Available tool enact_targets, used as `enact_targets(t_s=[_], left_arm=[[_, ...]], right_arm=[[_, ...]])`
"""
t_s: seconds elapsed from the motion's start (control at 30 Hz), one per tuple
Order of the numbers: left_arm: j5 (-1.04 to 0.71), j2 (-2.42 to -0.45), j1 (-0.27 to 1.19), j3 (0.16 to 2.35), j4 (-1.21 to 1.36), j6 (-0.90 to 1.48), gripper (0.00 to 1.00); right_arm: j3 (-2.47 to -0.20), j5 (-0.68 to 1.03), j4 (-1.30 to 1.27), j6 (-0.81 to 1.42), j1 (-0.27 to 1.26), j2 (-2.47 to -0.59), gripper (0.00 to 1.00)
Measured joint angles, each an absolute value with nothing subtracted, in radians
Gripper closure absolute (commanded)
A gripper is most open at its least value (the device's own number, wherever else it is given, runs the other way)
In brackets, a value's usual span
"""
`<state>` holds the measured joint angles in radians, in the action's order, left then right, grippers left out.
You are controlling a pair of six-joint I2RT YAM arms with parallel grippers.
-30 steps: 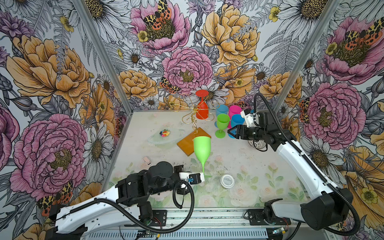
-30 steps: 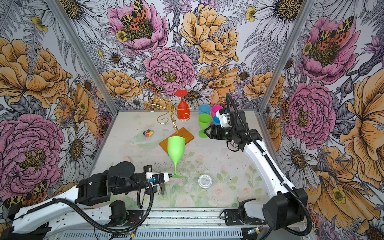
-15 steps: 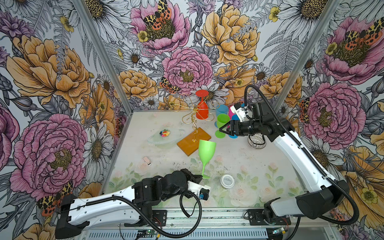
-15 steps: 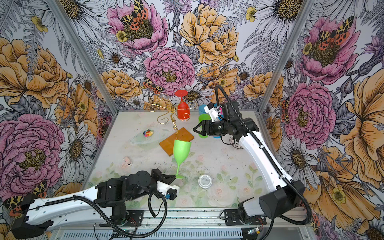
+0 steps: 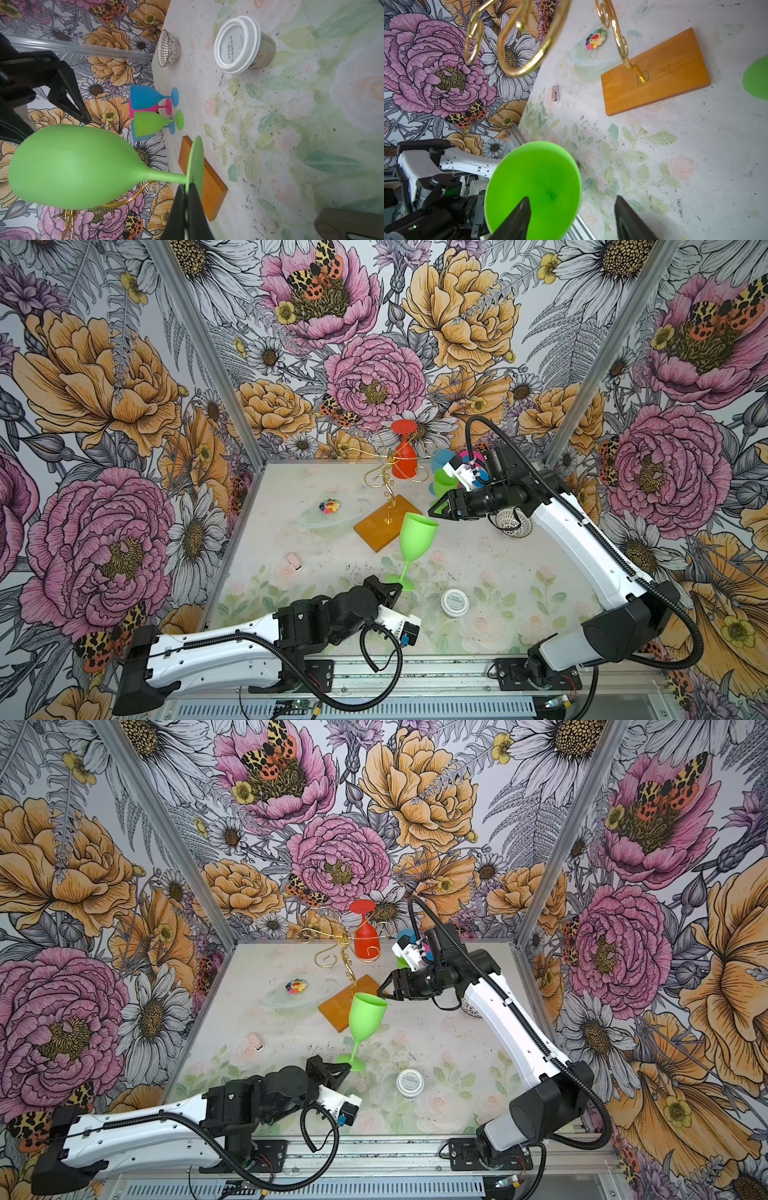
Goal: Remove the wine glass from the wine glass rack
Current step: 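Reach the right gripper to the green glass rim while the left holds it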
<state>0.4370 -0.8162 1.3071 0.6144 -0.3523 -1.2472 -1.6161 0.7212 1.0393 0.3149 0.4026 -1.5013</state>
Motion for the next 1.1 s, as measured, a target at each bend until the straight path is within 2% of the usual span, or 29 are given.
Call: enact_targets(t_s=[0.5,1.1], left_arm=[[0.531,-0.851,1.307,0.592,-0.277,-1.327,1.00],[0.588,-0.907,1.307,0.548,-0.154,-1.391,1.00]], right_arm=[[-1.618,0.795,1.043,0.293,0.403,-1.568,0.46],[-1.620,0.817,1.043,0.267,0.403,-1.596,0.87]])
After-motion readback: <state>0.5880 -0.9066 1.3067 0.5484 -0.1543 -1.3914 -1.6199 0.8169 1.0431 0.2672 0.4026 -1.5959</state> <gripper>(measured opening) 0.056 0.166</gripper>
